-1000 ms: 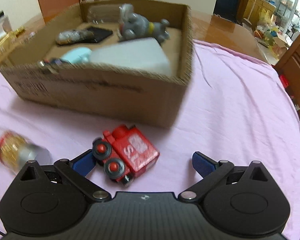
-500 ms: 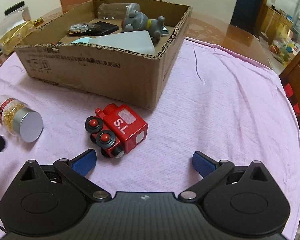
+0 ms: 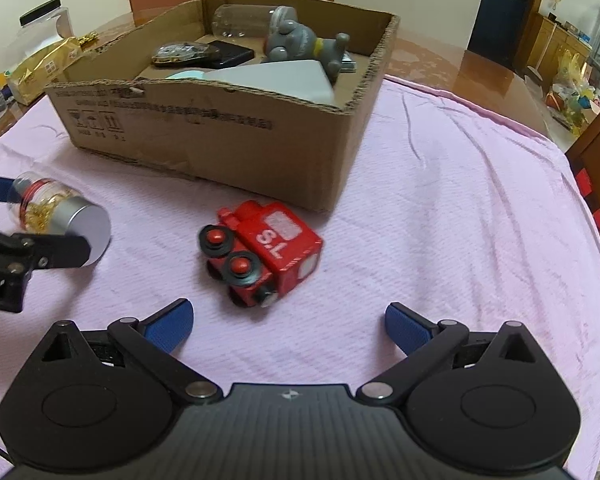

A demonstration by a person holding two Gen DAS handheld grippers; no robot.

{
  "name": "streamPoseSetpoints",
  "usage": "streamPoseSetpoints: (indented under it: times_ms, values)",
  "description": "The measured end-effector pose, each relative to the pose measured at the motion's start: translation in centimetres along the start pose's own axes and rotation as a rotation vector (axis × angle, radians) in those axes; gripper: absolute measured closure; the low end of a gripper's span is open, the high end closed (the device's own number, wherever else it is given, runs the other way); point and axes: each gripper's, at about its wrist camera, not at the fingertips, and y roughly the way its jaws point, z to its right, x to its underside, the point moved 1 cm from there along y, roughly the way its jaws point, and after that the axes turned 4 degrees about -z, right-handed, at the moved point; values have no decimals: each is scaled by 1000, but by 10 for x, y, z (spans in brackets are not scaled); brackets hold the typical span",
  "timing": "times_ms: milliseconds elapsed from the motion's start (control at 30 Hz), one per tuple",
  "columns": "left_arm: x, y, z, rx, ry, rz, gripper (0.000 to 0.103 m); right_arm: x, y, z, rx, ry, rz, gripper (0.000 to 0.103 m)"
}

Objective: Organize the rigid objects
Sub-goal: 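Grasp the gold capsule bottle with the left tool while the right tool grasps the red SL train, then carry the capsule bottle and red train into the box and open both tools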

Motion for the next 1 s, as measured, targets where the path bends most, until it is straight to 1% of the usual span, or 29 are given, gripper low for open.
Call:
streamPoseSetpoints:
  times_ms: [133, 233, 367, 500, 633, 767, 800, 833, 900, 1000]
  values:
    - [-1, 1, -12, -4, -7, -4, 9, -5, 0, -13, -55, 19, 20, 0]
    - [-3, 2, -20, -13, -20, -5, 9, -12, 3, -23, -73, 18, 38, 0]
    - [-6, 4, -30, 8, -27, -7, 9, -22, 9, -31, -68, 13, 52, 0]
    - [-9, 6, -31, 10, -15, -2, 8, -30, 12, -35, -55, -6, 64, 8]
    - [-13, 8, -36, 12, -20, -6, 9, -38, 14, -34, -35, 18, 62, 13]
    - [-14, 7, -38, 10, -11, -12, 9, -43, 15, -39, 23, 25, 57, 27]
    - [-15, 7, -39, 14, -7, -14, 10, -44, 15, -39, 29, 26, 57, 32]
    - [-16, 7, -39, 17, -6, -17, 10, -45, 14, -39, 29, 29, 56, 34]
    - [-18, 6, -40, 24, 1, -22, 11, -46, 13, -39, 34, 30, 49, 46]
    - [-20, 6, -40, 24, 16, -41, 11, -48, 11, -39, 28, 13, 34, 47]
